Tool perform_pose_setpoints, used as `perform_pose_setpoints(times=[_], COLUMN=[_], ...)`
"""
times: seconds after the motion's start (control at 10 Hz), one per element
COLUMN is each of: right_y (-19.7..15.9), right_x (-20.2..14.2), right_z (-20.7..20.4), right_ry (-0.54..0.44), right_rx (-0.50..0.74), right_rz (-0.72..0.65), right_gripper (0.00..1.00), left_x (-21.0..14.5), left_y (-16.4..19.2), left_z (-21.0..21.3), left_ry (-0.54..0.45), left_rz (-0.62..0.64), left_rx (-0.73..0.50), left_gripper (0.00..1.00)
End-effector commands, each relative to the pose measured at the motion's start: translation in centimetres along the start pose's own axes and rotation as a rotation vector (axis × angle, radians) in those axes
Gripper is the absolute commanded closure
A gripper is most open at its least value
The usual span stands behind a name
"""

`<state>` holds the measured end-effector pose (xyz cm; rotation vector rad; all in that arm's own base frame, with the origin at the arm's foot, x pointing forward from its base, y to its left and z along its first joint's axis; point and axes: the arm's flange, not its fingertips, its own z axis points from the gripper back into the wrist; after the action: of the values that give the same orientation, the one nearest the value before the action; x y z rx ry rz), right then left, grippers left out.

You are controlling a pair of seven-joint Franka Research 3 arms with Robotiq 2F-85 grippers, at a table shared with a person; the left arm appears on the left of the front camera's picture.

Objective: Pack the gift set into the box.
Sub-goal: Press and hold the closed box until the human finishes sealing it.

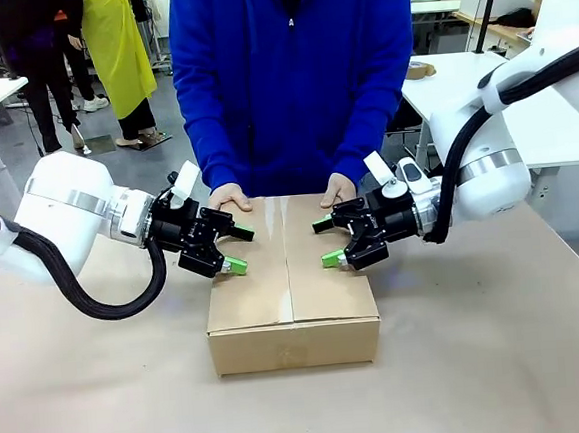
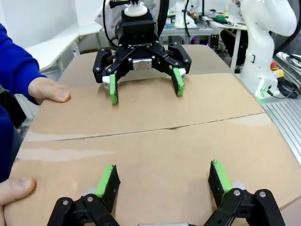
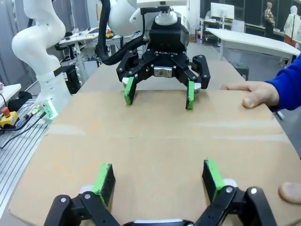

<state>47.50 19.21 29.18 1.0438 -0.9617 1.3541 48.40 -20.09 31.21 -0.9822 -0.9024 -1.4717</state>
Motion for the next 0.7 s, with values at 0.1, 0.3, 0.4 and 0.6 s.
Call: perform_pose_setpoints(times=[0.1, 0.3, 0.4, 0.6], right_y=[0.60, 0.19, 0.19, 0.19], right_x=[-0.05, -0.14, -0.14, -0.14], right_z=[0.01, 0.36, 0.36, 0.36], right_ry=[0.025, 0.006, 0.006, 0.006], right_rx=[0.045, 0.000, 0.000, 0.000], right_rz=[-0.055, -0.010, -0.010, -0.010], right_gripper=[0.00, 0.00, 0.00, 0.00], left_x=[-0.69, -0.02, -0.02, -0.02], left_y=[0.15, 0.11, 0.11, 0.11], left_z=[-0.36, -0.01, -0.01, -0.01], left_ry=[0.031, 0.009, 0.009, 0.009], left_rz=[0.005, -0.002, -0.002, -0.002], left_rx=[0.038, 0.008, 0.008, 0.008], left_gripper=[0.00, 0.00, 0.00, 0.00])
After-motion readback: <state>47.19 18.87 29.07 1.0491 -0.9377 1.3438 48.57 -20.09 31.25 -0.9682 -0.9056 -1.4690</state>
